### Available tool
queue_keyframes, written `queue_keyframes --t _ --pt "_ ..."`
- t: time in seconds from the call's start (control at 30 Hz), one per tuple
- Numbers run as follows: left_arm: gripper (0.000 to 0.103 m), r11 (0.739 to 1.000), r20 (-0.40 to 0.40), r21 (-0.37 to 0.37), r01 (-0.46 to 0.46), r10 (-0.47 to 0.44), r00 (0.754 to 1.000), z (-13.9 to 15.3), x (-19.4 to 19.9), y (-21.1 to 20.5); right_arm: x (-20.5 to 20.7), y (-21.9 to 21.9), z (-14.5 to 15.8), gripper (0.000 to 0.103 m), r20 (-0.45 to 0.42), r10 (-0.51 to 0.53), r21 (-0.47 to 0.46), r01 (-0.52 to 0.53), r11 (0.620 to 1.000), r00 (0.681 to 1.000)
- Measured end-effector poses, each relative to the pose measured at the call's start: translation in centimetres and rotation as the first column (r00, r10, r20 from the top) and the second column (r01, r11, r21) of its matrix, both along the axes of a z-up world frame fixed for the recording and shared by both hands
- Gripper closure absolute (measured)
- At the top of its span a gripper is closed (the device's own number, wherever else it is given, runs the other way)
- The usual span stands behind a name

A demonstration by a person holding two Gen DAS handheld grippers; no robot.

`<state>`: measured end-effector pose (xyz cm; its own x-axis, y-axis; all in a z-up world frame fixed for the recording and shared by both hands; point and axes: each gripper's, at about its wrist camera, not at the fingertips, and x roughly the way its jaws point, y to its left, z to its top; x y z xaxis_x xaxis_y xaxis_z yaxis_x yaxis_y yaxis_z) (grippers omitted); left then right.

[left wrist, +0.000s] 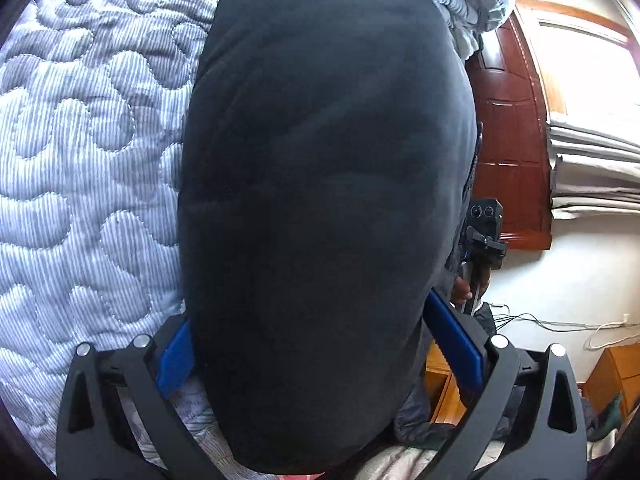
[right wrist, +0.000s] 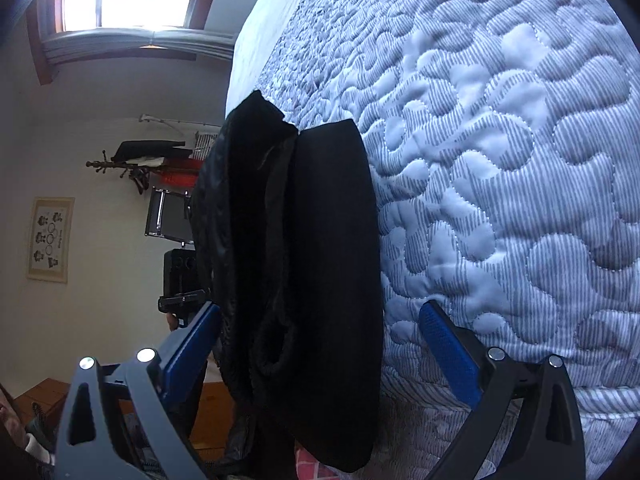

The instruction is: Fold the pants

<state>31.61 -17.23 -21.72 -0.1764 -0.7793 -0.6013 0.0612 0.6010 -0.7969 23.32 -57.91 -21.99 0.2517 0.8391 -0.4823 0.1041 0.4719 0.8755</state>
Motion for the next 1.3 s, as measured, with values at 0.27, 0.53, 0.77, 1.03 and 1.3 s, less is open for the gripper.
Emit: queue_keyframes --t 0.27,0.53,0.77,1.03,1.3 --pt "0.003 0.995 -0.118 -0.087 0.043 -0.053 0.992 -1.0 -0.2 -3.5 0.6 1.3 -0.6 0.003 0.008 0.022 0.029 -0.022 0.999 1.000" --pt "0.003 0.996 -0.111 -0.086 0.018 -0.028 0.993 -0.5 -0.6 -6.8 1.6 2.3 -0.5 0.003 0.007 0.045 0.063 -0.046 0.997 0.999" --pt "0.003 0.994 -0.141 -0.112 -0.017 0.001 0.990 -0.8 -0.6 -8.4 2.5 4.1 -0.6 0.003 0.003 0.075 0.050 -0.075 0.996 0.997" --pt "0.004 0.993 -0.105 -0.108 -0.043 0.032 0.994 0.8 -0.8 -10.7 2.3 7.0 1.3 0.003 0.081 0.126 -0.090 -0.118 0.989 0.989" --pt "0.018 0.993 -0.143 -0.057 -0.101 0.092 0.985 0.9 -0.5 -11.5 2.3 7.8 2.0 0.011 0.095 0.128 -0.157 -0.112 0.981 0.987"
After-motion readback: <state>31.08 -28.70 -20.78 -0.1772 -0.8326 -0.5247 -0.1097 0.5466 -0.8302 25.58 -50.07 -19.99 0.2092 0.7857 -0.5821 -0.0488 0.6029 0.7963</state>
